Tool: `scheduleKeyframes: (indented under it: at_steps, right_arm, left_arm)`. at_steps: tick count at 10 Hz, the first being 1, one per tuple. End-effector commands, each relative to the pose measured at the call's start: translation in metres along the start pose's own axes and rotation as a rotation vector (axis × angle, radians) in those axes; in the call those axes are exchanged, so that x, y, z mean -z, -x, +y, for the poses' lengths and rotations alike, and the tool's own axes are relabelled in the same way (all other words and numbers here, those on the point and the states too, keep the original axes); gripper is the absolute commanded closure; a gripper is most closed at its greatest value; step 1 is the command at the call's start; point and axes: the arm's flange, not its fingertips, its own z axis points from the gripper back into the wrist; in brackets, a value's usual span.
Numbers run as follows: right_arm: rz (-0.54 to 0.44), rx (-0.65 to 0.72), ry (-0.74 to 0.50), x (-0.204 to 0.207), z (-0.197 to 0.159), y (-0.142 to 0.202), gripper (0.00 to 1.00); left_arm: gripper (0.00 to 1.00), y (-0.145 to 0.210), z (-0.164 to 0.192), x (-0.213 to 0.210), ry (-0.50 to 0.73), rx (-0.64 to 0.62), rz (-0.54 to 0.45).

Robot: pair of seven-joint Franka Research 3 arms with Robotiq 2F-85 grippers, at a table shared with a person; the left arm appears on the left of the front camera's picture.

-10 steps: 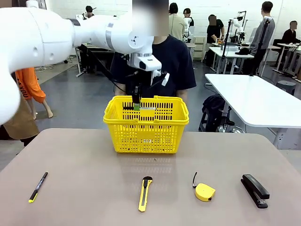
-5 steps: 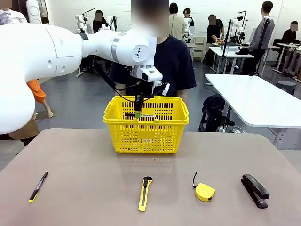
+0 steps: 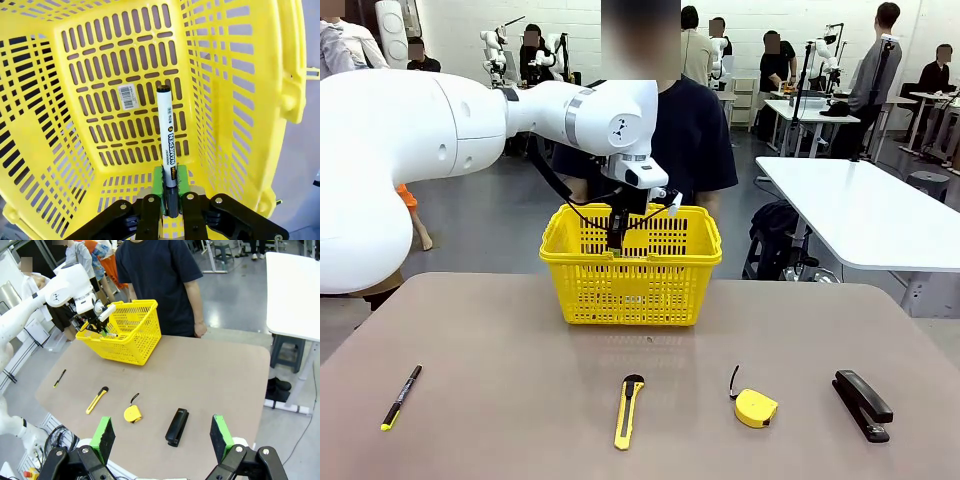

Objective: Place the items the person wants into the basket.
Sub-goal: Pick up the item the person points to and place it in the Market Basket.

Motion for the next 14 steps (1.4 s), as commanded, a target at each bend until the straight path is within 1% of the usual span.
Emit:
scheduleKeyframes:
  at_steps: [1,2,3,4,5,11,12,13,14]
  right_arm:
    - [0.006,0.0,-0.002,0.003,-0.001,0.0,0.0]
    - [0.006,0.0,-0.002,0.003,-0.001,0.0,0.0]
    - [0.006,0.0,-0.002,0.003,-0.001,0.0,0.0]
    - [0.006,0.0,-0.002,0.003,-0.001,0.0,0.0]
    - [0.006,0.0,-0.002,0.003,-0.001,0.0,0.0]
    - [0.006,0.0,-0.002,0.003,-0.001,0.0,0.0]
    - [0.006,0.0,-0.002,0.003,-0.001,0.0,0.0]
    - [0.006,0.0,-0.002,0.003,-0.001,0.0,0.0]
    - [0.006,0.0,-0.002,0.003,-0.001,0.0,0.0]
  left_arm:
    - [0.28,-0.009,0.013,-0.014,-0.002,-0.013,0.017]
    - [0.28,-0.01,0.013,-0.015,-0.003,-0.011,0.02]
    - [0.0,-0.01,0.014,-0.015,0.003,-0.012,0.019]
    - [0.24,-0.01,0.014,-0.014,0.005,-0.009,0.018]
    - [0.0,-0.009,0.014,-0.014,0.007,-0.009,0.016]
    - [0.0,-0.006,0.012,-0.02,0.007,-0.023,0.0]
    - [0.0,-0.002,0.002,-0.031,0.021,-0.056,-0.003]
    - [0.0,0.007,-0.017,-0.048,0.051,-0.125,0.022]
    - [0.0,0.026,-0.044,-0.07,0.044,-0.167,0.005]
